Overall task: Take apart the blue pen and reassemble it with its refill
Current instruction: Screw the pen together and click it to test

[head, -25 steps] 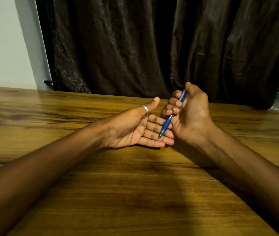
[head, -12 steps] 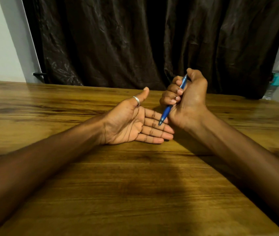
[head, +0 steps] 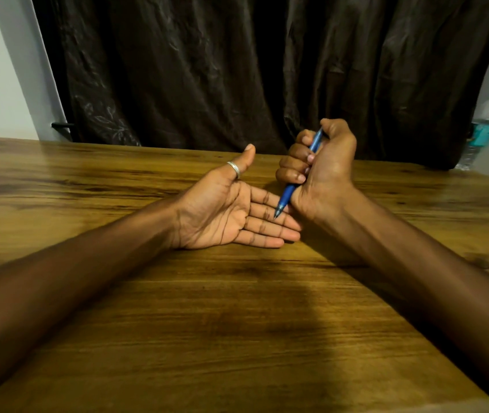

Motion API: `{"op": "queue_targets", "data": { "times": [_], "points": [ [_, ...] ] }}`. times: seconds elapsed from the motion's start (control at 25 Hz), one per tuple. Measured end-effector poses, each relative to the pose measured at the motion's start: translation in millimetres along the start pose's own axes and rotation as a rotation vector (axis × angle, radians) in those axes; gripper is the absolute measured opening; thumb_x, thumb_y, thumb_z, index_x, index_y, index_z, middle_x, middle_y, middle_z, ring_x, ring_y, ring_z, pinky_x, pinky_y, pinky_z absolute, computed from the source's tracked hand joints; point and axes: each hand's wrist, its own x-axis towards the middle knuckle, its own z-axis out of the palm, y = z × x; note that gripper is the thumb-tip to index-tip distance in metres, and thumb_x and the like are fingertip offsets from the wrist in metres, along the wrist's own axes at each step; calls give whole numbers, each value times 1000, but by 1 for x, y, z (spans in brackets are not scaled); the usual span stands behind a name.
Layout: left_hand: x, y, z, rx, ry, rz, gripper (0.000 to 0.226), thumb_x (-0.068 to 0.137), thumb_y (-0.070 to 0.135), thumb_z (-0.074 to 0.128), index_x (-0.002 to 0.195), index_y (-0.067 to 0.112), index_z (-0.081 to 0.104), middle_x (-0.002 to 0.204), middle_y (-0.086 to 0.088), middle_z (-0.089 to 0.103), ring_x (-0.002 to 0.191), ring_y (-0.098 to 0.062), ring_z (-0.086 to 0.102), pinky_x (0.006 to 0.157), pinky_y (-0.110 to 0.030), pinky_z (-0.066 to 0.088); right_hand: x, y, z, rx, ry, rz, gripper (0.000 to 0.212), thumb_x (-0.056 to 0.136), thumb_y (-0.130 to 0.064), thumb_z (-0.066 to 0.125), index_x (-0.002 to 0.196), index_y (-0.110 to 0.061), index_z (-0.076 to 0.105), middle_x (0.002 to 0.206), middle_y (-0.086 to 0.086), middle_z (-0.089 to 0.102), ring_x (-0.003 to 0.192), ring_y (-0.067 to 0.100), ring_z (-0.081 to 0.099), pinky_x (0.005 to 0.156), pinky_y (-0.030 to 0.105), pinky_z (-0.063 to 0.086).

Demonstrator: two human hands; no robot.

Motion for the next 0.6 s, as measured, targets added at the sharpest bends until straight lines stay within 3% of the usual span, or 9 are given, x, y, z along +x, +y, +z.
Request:
{"op": "queue_targets", "data": {
  "times": [0.6],
  "points": [
    [2,1,-1,-1,7,-2,104,91,80,28,134,-11,53,132,-35,63,125,-42,63,106,-46,51,3,-1,1,6,2,-16,43,95,-40,35,58,-19,38,42,-7,24,34,8,16,33,16,15]
  ]
}}
